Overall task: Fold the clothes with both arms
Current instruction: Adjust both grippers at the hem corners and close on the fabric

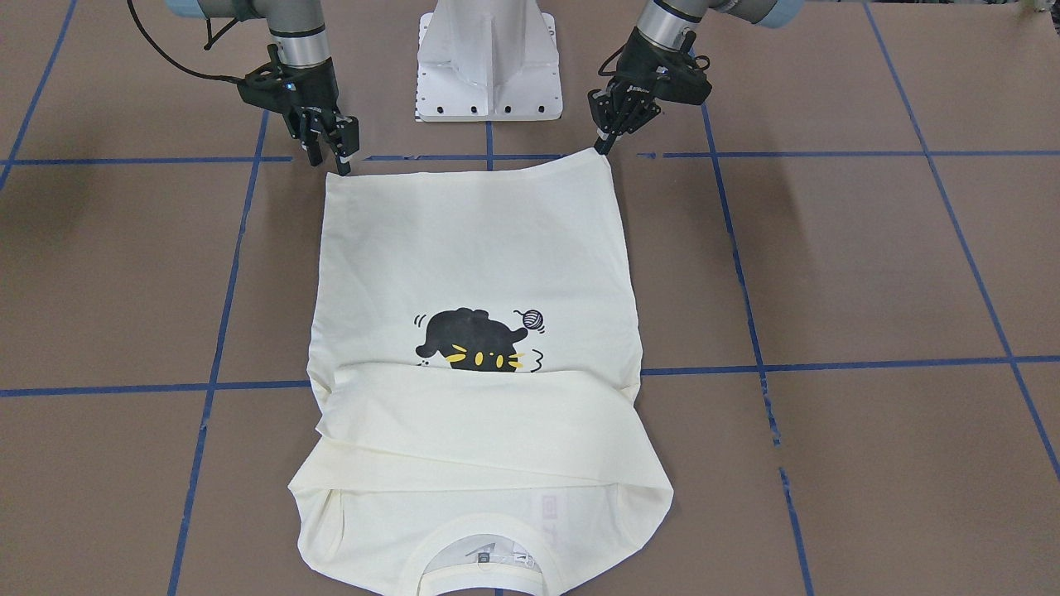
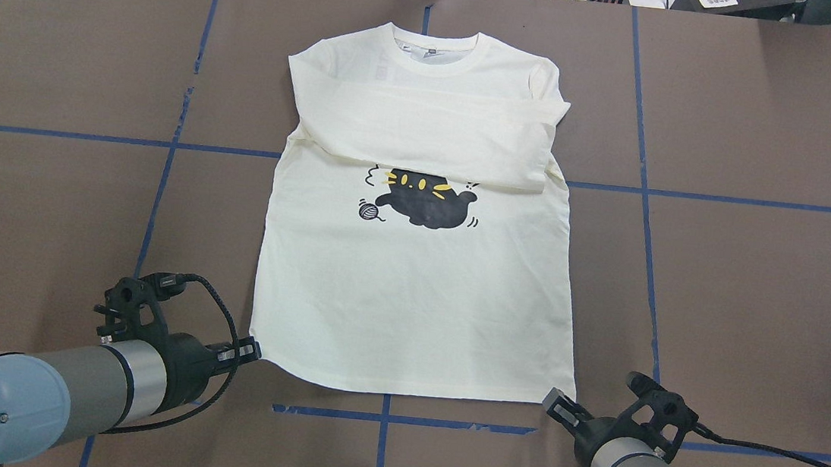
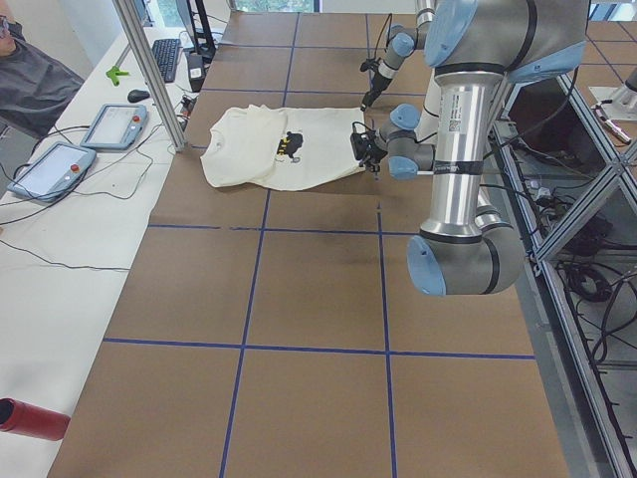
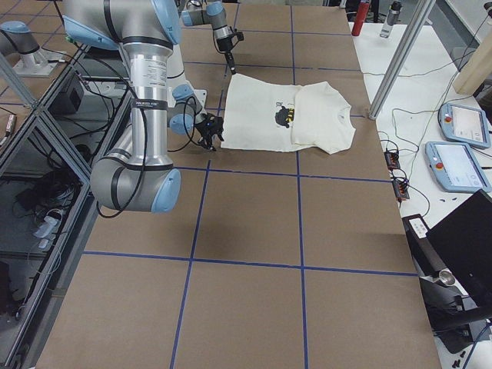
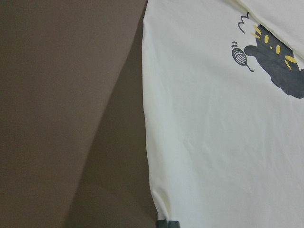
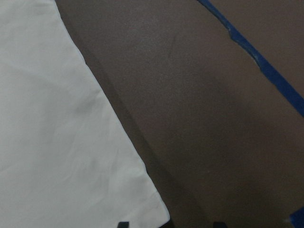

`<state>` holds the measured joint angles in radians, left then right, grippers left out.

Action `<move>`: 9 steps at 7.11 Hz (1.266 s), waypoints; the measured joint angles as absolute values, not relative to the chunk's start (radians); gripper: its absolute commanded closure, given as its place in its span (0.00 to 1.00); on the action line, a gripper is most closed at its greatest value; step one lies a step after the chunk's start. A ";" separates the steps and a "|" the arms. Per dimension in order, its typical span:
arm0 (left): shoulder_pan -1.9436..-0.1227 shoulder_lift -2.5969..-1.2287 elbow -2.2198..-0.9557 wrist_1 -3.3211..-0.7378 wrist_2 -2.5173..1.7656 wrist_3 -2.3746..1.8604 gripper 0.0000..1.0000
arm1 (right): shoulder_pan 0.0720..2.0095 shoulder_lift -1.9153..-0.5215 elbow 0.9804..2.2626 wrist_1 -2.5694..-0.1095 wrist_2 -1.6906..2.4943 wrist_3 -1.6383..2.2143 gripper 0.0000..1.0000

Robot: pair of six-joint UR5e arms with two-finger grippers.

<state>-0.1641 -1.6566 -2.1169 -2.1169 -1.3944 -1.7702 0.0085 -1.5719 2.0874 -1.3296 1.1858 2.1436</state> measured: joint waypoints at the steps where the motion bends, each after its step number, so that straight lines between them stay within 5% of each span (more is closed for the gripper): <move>1: -0.164 -1.657 -2.117 -2.116 -1.394 -1.770 1.00 | 0.008 -1.567 2.079 -1.330 1.185 2.143 0.48; 8: -0.164 -1.659 -2.121 -2.106 -1.394 -1.770 1.00 | 0.048 -1.554 2.073 -1.337 1.187 2.126 0.54; 9: -0.164 -1.659 -2.123 -2.106 -1.394 -1.770 1.00 | 0.050 -1.534 2.071 -1.358 1.187 2.126 0.63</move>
<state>-0.1645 -1.6588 -2.1229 -2.1062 -1.3944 -1.7702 0.0501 -1.5338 2.0708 -1.3579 1.1873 2.1261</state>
